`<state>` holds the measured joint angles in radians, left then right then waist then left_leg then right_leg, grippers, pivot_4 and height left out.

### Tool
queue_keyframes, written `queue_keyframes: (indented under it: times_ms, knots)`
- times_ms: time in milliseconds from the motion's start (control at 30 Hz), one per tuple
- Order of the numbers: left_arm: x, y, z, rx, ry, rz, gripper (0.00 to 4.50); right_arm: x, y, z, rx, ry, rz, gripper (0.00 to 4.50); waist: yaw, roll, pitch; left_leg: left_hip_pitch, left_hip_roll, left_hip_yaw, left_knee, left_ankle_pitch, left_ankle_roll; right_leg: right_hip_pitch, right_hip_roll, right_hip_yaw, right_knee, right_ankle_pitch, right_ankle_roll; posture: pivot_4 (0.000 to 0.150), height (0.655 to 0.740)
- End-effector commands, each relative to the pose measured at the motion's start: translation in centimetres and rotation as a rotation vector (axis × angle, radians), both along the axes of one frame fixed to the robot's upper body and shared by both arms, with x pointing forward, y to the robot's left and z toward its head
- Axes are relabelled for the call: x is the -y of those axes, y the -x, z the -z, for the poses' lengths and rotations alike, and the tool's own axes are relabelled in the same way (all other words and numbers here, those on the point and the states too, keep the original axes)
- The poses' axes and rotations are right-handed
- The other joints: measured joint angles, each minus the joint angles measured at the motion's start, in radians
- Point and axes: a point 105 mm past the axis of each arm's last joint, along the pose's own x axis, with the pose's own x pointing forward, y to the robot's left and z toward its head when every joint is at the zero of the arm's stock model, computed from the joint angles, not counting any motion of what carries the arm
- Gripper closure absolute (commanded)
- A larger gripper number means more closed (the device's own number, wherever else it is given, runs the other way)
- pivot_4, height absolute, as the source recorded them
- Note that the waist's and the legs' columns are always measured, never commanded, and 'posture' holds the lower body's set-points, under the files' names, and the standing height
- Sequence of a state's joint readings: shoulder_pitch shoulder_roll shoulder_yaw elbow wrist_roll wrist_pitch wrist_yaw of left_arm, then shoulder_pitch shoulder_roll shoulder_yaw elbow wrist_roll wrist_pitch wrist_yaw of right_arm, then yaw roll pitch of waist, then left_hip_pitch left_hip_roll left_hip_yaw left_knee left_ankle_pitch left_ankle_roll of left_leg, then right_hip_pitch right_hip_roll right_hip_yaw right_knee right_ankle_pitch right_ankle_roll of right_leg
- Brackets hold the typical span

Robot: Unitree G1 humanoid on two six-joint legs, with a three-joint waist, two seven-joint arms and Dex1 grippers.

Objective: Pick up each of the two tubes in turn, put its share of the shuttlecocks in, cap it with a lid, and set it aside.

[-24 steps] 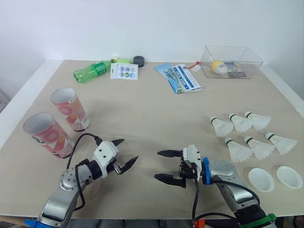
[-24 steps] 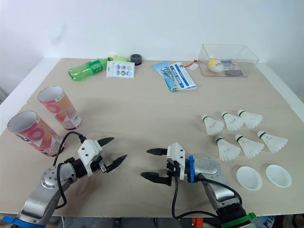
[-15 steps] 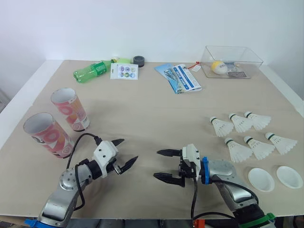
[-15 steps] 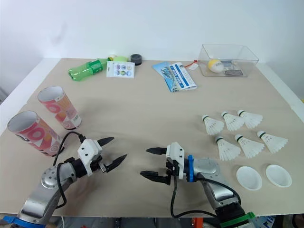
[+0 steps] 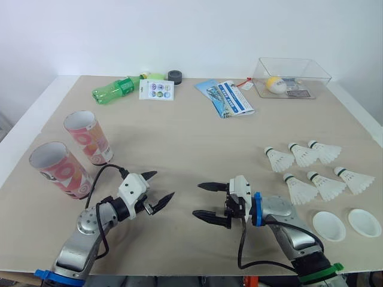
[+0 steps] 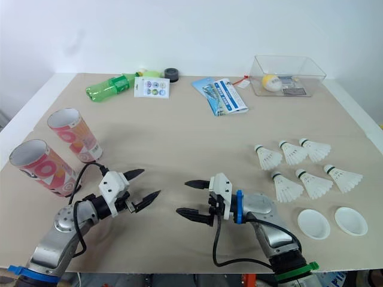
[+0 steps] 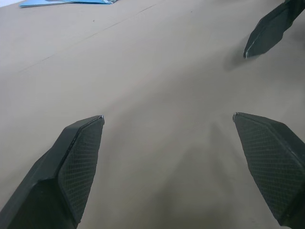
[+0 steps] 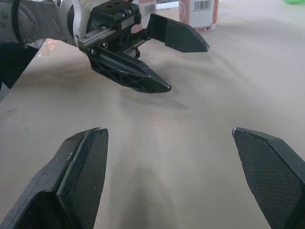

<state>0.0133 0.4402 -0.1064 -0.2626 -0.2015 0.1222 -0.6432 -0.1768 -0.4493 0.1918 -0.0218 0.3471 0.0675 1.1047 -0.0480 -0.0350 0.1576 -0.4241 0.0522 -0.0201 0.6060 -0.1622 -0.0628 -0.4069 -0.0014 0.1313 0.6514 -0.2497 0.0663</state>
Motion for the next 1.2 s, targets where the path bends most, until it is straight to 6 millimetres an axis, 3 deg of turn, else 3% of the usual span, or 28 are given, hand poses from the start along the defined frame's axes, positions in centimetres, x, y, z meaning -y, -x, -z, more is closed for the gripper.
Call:
queue_keyframes:
  times_ms: [33,267,433,633,800,1033,1200]
  knots:
    - [-0.3,-0.4,-1.3,0.071,0.034,-0.048,0.0,0.0,-0.9,-1.5,0.053,-0.027,0.017,0.04,0.0,0.0,0.0,0.0,0.0,0.0,0.0,0.0,0.0,0.0,0.0,0.0,0.0,0.0,0.0,0.15,0.74]
    - [-1.4,2.0,-1.8,0.09,0.161,-0.251,0.0,-1.9,-2.2,-4.0,0.076,-0.067,-0.081,0.04,-0.004,0.0,0.0,0.0,0.001,0.0,0.0,0.0,0.0,0.0,0.001,0.0,0.0,0.0,0.0,0.15,0.74]
    - [-4.1,4.3,-2.0,0.115,0.205,-0.535,0.0,-3.3,-3.6,-5.7,0.092,-0.078,-0.189,0.04,-0.007,0.0,0.0,0.0,0.001,0.0,0.001,0.0,0.0,0.0,0.0,0.0,0.001,0.001,0.0,0.15,0.74]
    - [-6.7,5.9,-1.6,0.133,0.215,-0.844,0.0,-3.8,-3.9,-5.6,0.078,-0.024,-0.271,0.04,-0.008,0.0,0.0,0.0,0.0,0.0,0.004,0.0,0.001,0.0,0.0,0.0,0.001,0.002,-0.001,0.15,0.74]
    - [-7.2,6.6,-1.7,0.124,0.266,-0.962,0.0,-3.4,-4.0,-5.4,0.088,-0.01,-0.269,0.04,-0.01,0.0,0.0,0.0,0.0,0.001,0.005,0.0,0.0,-0.001,-0.001,0.001,0.001,0.002,0.0,0.15,0.74]
    - [-10.5,7.3,-1.5,0.119,0.305,-1.148,0.0,-3.1,-4.1,-5.2,0.085,-0.018,-0.247,0.04,-0.023,0.0,0.0,-0.001,0.0,0.001,0.005,0.0,0.0,-0.001,-0.001,0.0,0.001,0.002,0.0,0.15,0.74]
    - [-11.6,7.1,-1.2,0.107,0.321,-1.186,0.0,-3.2,-4.1,-5.1,0.09,-0.013,-0.244,0.04,-0.028,-0.001,0.0,-0.001,-0.001,0.001,0.005,0.0,0.0,-0.001,-0.001,0.0,0.001,0.002,0.0,0.15,0.74]
